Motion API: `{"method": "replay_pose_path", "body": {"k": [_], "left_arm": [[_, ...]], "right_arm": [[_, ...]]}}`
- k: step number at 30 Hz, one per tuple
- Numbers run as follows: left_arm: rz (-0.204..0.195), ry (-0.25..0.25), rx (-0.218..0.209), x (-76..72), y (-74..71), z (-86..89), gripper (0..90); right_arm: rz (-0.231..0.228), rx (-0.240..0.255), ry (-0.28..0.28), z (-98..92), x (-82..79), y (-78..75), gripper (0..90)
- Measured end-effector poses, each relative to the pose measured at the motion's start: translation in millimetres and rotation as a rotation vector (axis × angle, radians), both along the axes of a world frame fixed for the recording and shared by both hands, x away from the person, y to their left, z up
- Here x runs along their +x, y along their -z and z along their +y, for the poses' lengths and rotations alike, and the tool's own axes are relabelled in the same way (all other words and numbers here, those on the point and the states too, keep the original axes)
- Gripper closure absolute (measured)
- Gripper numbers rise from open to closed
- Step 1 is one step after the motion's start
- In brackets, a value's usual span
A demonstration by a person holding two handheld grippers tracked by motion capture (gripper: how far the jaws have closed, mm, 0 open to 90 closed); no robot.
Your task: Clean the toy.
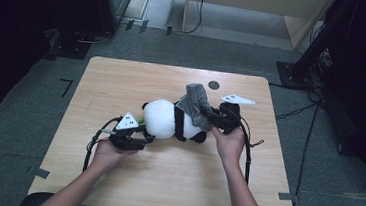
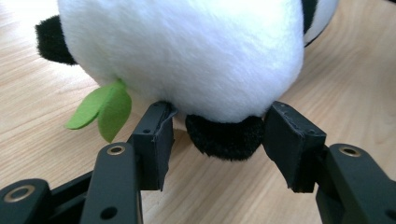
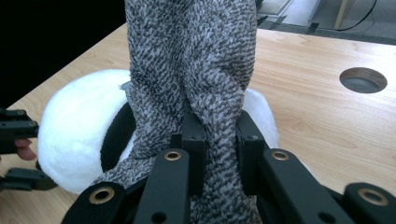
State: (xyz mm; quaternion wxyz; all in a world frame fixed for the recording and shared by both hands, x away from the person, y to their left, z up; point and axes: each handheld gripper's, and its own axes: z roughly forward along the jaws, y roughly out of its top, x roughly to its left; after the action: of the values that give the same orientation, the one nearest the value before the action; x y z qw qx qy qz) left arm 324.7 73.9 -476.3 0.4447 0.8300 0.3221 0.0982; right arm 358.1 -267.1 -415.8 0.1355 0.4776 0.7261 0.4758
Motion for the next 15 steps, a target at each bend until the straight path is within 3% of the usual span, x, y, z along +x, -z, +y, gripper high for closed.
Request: {"method": "replay_pose_path", "body": {"k": [6,11,15], "left_arm": [[-0.027,0.024,-0.015,6.2,-13.8,17.2,42.1],[-0.024,0.043,-0.071,23.2,-26.3,30.4,41.6],[-0.032,0.094,-0.077,39.2,-32.3,28.5,40.7]], "right_arm": [[0.007,-0.003,-0.014,-0.5,1.2,1.2,79.1],[0.012,0.001,-0.023,0.4,2.2,2.3,79.0],[0.012,0.008,-0.028,0.6,3.0,3.7,79.0]]}}
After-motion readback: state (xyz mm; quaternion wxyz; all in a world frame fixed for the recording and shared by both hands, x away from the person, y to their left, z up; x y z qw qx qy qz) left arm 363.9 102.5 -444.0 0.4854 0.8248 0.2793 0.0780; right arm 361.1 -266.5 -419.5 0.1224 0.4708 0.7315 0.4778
